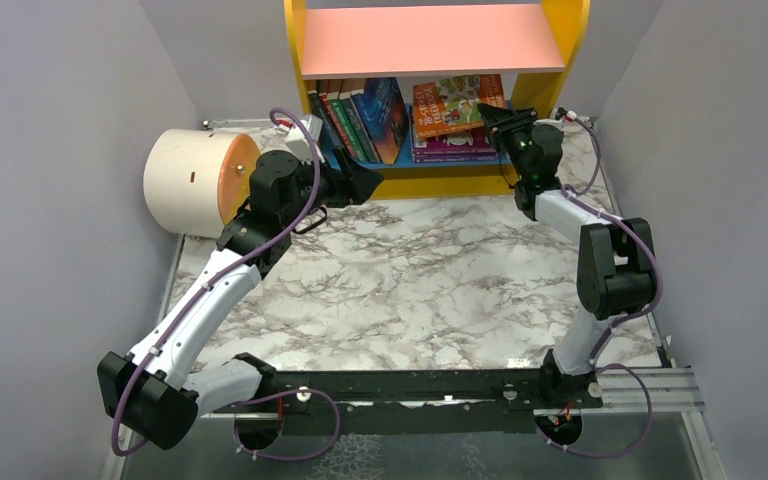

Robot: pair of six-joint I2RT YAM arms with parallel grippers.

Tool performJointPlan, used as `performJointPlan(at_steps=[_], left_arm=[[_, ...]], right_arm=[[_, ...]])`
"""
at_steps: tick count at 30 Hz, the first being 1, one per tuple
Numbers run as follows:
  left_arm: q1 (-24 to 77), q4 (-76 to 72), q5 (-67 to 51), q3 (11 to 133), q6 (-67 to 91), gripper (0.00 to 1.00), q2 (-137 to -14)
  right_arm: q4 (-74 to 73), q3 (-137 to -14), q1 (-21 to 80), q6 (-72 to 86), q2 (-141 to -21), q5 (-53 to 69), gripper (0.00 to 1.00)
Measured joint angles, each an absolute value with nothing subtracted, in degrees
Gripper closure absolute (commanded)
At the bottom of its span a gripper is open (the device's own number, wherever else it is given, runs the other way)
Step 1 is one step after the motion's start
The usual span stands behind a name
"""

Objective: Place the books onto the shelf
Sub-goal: Place the book on the shelf.

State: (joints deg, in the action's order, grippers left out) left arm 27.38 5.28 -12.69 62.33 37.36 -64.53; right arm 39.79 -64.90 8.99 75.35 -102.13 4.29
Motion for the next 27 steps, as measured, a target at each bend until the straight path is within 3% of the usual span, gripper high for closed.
performJointPlan(at_steps=[18, 27], left_arm=[[27.38, 5.06, -12.71, 60.31, 37.8, 0.4, -64.53], [27.38, 4.6, -12.73, 59.99, 38.0, 0.4, -64.53]], right_arm=[[26.65, -70.26, 8.38, 69.93, -102.13, 2.9, 0.99], [25.71, -70.26, 8.27, 68.84, -101.95, 3.14, 0.81]])
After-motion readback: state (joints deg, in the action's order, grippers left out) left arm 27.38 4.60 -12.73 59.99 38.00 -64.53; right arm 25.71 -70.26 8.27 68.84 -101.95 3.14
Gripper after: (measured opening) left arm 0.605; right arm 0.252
